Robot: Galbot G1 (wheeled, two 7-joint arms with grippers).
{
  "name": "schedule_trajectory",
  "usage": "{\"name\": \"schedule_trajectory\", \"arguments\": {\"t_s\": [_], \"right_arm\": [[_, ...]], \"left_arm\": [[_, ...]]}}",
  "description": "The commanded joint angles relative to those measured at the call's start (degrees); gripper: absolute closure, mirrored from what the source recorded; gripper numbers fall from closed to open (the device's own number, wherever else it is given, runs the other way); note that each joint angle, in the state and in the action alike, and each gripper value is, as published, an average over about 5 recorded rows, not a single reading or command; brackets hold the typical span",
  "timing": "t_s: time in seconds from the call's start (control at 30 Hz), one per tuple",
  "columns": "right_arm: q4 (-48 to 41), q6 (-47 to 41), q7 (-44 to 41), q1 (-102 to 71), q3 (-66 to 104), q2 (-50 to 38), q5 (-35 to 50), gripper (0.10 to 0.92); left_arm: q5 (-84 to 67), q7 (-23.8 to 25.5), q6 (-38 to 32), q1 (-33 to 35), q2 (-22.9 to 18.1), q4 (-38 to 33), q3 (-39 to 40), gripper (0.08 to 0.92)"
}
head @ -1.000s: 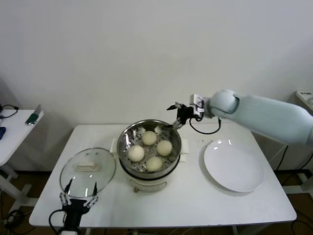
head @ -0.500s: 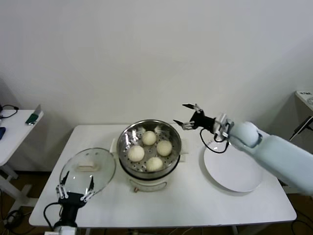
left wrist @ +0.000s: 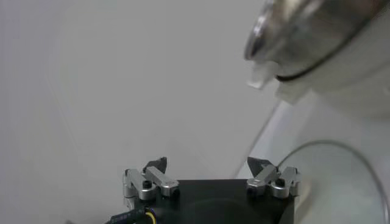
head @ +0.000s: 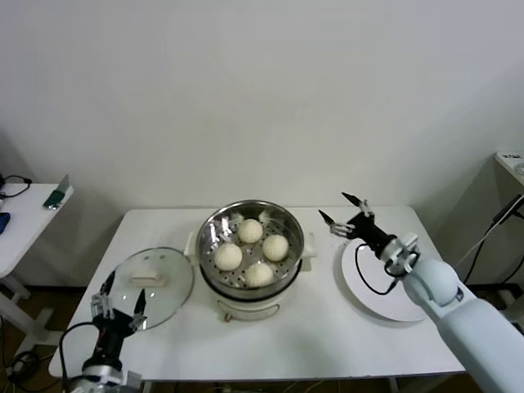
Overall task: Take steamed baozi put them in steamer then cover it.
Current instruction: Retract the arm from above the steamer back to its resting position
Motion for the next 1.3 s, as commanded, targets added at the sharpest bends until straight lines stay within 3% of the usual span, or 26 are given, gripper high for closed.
{"name": "schedule_trajectory", "arguments": {"t_s": [0.03,0.4,0.6,0.77,1.3], "right_arm": [[1.8,-1.8,0.4,-21.2,23.2,11.0,-4.3,0.203],[0.8,-1.9,0.2,-23.1,24.7,12.2,-7.5,0.203],[0.0,-1.7,0.0,-22.1,23.4,13.0,-8.8,0.203],[-0.9,-1.3,-0.5,-21.2,22.8,13.3,-9.5,0.203],[-3.0,-0.1,-3.4,-21.2,23.2,14.1,-11.8,0.203]], "left_arm": [[29.2,2.2,2.4,-5.0,4.1,5.6,3.0,0.177],[33.2,0.5,1.1,-14.7,7.6,21.8,5.4,0.177],[34.2,-4.8,0.2,-18.5,7.3,28.2,5.2,0.177],[35.0,-8.1,0.1,-21.9,6.8,32.2,5.5,0.177],[34.7,-8.8,1.0,-29.2,8.0,40.9,6.6,0.177]]}}
